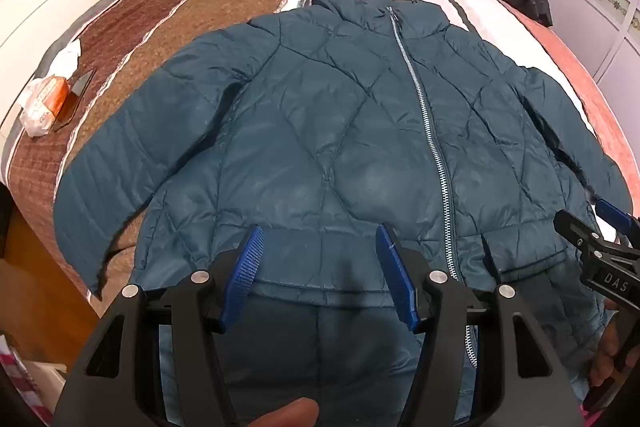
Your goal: Fold large clothes
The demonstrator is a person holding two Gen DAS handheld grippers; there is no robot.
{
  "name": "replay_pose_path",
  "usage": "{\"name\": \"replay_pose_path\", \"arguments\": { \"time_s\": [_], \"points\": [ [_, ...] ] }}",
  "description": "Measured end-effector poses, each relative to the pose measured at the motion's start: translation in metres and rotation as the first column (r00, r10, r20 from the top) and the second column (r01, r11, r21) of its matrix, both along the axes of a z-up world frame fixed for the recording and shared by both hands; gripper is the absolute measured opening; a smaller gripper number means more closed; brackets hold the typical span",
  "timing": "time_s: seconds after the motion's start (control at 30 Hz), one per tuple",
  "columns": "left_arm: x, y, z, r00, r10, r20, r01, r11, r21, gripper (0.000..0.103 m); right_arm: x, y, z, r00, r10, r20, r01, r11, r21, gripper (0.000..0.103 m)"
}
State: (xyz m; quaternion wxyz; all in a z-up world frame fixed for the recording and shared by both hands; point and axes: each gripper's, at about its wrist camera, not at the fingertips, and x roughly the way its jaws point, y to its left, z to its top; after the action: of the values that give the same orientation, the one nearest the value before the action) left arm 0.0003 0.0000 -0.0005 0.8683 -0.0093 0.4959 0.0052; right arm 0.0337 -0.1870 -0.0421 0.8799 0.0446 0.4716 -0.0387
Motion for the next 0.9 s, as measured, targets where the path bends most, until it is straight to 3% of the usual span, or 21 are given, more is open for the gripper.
{"name": "replay_pose_path", "arguments": {
  "time_s": [0.9],
  "points": [
    [-0.004, 0.0045, -0.0055, 1.0, 0.003, -0.005, -0.003, 1.0, 0.007, 0.058, 0.0021, -0.0007, -0.0019, 1.0, 0.002, -0.02, -0.001, 1.0, 0.007, 0.095]
  ]
}}
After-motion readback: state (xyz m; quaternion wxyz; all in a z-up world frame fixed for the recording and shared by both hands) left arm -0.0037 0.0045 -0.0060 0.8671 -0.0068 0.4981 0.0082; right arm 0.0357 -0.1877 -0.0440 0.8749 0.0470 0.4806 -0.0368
